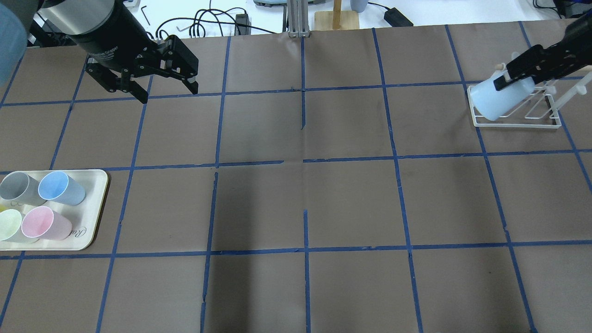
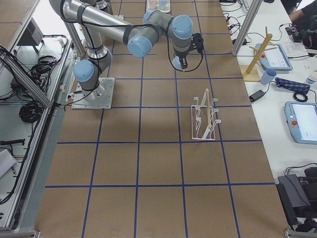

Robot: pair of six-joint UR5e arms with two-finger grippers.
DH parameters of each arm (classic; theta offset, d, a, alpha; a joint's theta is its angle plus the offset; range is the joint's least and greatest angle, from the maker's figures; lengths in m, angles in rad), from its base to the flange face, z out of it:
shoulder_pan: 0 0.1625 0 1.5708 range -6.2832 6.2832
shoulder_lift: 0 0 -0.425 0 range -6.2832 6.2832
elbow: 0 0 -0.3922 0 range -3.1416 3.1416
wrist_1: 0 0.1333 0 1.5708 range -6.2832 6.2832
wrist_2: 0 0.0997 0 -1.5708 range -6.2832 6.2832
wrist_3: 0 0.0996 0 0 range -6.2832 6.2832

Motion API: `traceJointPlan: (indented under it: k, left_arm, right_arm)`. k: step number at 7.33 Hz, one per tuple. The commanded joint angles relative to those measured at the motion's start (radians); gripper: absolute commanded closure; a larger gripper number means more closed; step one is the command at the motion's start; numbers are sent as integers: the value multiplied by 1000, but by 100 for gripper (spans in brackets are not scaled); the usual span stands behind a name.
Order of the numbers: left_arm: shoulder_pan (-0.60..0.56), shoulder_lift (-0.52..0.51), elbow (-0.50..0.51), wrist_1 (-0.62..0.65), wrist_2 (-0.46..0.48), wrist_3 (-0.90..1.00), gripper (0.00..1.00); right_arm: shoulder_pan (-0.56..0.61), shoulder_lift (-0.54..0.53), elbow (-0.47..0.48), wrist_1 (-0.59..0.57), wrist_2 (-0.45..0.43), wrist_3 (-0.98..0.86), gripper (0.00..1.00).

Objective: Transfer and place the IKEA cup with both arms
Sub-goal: 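Lift the light blue cup off the rack with the right gripper, then carry the cup toward the left gripper while the left arm reaches toward it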

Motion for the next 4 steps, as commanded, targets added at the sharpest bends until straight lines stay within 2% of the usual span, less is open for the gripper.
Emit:
traceJointPlan:
  k: [1, 3, 4]
  left_arm:
    - [99, 42, -90, -4, -285, 90, 0]
    - [211, 97, -188, -10, -670, 99, 0]
    - [211, 119, -263, -8, -827, 99, 0]
  right_arm:
    - [26, -1, 7, 204, 267, 66, 71]
    - [86, 4, 10, 367, 479, 65, 73]
    - [124, 5, 17, 456, 556, 63, 74]
